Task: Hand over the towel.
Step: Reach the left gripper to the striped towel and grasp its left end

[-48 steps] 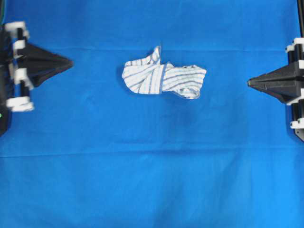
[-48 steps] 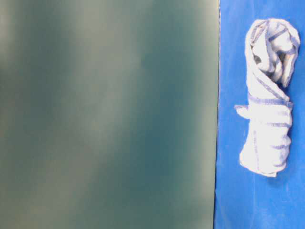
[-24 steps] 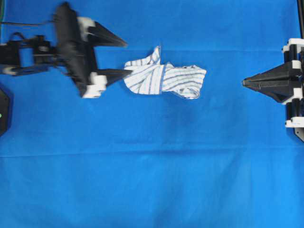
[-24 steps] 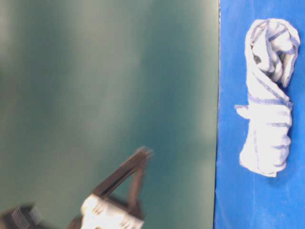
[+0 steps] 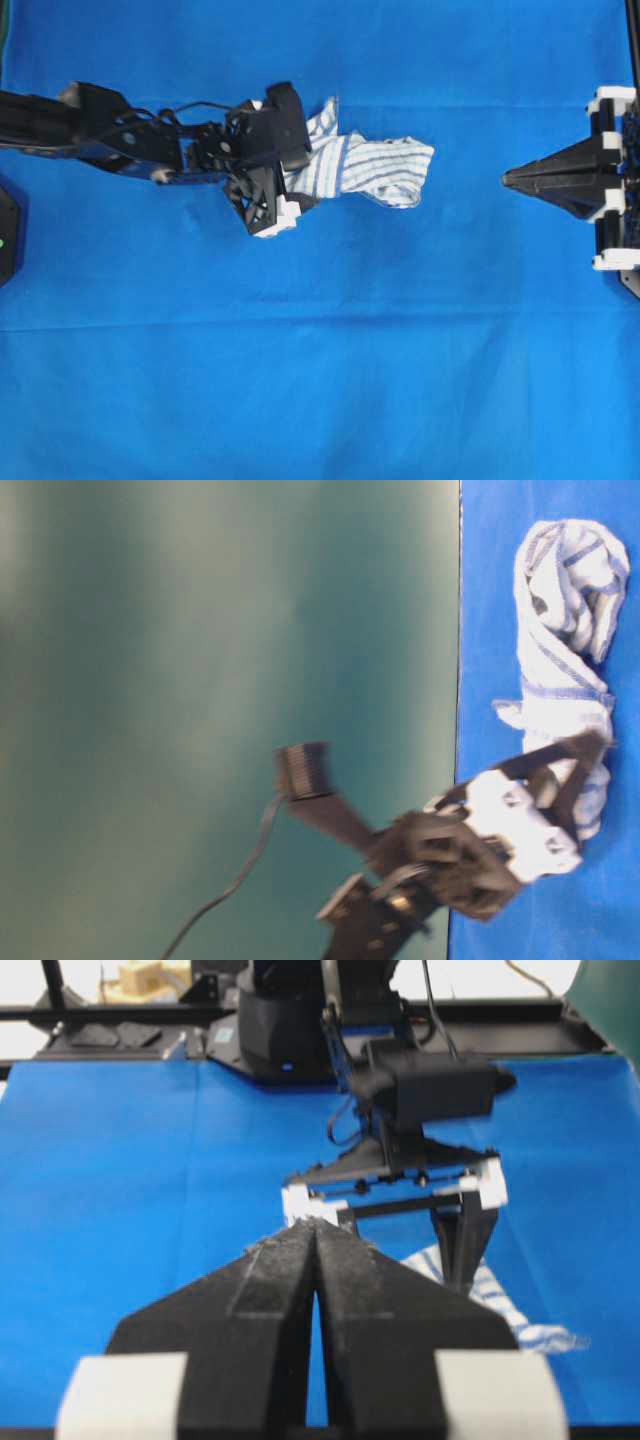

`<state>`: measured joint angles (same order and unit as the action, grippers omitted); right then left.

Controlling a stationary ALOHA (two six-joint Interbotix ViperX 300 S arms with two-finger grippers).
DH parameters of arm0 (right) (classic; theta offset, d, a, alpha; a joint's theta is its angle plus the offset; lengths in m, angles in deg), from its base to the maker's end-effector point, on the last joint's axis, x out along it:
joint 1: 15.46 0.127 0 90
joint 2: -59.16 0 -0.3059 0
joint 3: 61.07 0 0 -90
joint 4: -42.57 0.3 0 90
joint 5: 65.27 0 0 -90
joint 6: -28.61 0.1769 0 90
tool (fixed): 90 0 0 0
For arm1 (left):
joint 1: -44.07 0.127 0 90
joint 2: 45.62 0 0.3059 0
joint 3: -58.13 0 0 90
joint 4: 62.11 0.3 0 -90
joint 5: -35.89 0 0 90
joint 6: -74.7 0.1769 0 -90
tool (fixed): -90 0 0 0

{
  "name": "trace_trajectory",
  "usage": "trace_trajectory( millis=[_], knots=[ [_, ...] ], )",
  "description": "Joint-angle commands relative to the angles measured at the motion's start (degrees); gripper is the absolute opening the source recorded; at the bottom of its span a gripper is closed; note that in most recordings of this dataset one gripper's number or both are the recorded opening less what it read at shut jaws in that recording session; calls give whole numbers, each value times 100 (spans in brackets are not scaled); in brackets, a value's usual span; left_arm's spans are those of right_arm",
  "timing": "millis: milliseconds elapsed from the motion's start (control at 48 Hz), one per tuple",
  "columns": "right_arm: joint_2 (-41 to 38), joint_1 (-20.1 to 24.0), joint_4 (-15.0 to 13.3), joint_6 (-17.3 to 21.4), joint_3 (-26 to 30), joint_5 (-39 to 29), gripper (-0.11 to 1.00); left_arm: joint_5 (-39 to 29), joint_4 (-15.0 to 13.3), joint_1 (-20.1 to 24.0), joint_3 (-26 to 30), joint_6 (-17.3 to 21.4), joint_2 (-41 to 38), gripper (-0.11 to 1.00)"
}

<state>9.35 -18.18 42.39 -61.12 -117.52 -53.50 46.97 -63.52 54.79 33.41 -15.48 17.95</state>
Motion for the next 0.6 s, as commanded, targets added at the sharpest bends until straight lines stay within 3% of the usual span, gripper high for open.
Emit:
trace_trajectory(
  millis=[0,312,417,583],
  knots=[
    [-123,-9,0,-9,70,18,0,79,-18,35,167,-9,-88,94],
    [-255,-9,0,-9,53,18,0,0,-18,62,202,35,-132,88],
    [-255,-9,0,0,53,35,0,-9,-18,62,185,44,-35,65],
    [-255,-9,0,0,62,44,0,0,-9,53,88,114,457,16]
  ],
)
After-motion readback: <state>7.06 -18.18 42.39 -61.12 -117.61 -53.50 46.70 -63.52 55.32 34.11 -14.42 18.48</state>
